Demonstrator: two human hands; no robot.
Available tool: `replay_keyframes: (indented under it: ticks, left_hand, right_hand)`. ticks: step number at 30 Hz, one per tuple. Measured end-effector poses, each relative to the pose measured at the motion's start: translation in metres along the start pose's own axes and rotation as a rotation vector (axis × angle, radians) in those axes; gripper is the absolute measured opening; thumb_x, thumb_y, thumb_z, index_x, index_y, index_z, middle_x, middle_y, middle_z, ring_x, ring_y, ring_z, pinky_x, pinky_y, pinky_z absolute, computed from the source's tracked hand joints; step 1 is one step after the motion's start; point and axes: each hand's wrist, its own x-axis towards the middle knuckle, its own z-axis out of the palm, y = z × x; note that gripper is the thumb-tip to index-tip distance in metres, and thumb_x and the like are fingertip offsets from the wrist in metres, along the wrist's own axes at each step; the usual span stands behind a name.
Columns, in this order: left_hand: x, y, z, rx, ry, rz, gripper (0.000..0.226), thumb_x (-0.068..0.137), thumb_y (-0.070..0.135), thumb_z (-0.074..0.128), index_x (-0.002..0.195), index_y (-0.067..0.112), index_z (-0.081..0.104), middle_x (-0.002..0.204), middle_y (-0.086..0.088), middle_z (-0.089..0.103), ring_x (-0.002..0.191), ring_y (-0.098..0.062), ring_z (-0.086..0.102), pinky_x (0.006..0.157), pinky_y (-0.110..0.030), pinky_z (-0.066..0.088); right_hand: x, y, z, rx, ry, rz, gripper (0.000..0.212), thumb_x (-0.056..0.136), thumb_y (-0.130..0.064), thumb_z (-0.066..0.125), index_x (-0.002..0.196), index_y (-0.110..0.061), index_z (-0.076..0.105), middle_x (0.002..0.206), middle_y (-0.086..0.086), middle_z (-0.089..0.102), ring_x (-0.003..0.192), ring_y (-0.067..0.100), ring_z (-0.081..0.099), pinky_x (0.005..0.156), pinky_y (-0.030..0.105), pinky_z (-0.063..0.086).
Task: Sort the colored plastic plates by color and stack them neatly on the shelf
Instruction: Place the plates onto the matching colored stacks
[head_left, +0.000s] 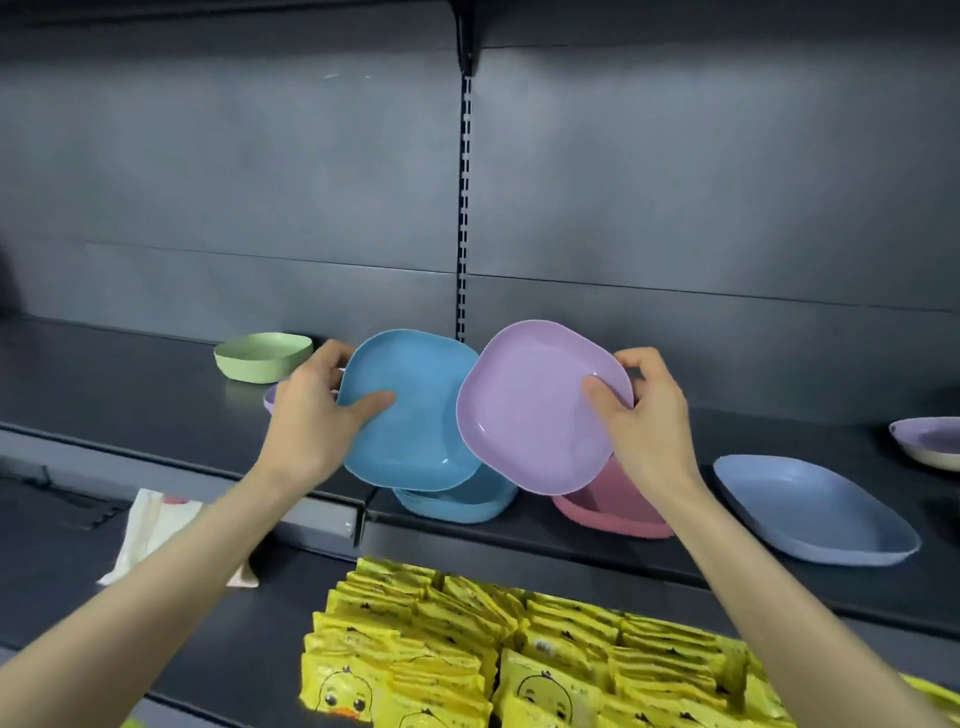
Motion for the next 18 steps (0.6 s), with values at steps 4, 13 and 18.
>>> replay_keyframes:
  ticks: [4,13,18]
  left_hand:
    - [0.014,-0.023,-0.008,-0.03,-0.116,0.035,0.049,0.076,0.007,0.074,0.119,0.02,0.052,0.097,0.002,0.063,0.085,-0.018,0.061,0.069,-0.027,0.051]
    - [0.035,-0.041,0.037,0.025,-0.389,0.059,0.049,0.074,0.01,0.072,0.117,0.022,0.053,0.093,0.006,0.064,0.083,-0.018,0.061,0.064,-0.021,0.047]
    - [0.042,-0.051,0.051,0.209,-0.479,0.021,0.052,0.073,0.022,0.074,0.119,0.027,0.05,0.102,-0.001,0.066,0.091,-0.023,0.062,0.078,-0.034,0.051]
  right_hand:
    - [-0.003,-0.013,0.021,-0.013,0.067,0.049,0.021,0.085,-0.01,0.063,0.097,-0.019,0.05,0.083,-0.008,0.062,0.075,0.011,0.058,0.063,0.021,0.046]
    - [0.005,-0.007,0.01,-0.15,0.126,0.077,0.02,0.086,-0.012,0.061,0.099,-0.019,0.047,0.084,0.001,0.062,0.077,0.022,0.057,0.062,0.027,0.045]
    - [0.019,0.003,0.012,-0.152,0.118,0.088,0.02,0.087,-0.012,0.06,0.1,-0.02,0.047,0.089,0.002,0.062,0.079,0.021,0.057,0.061,0.023,0.044]
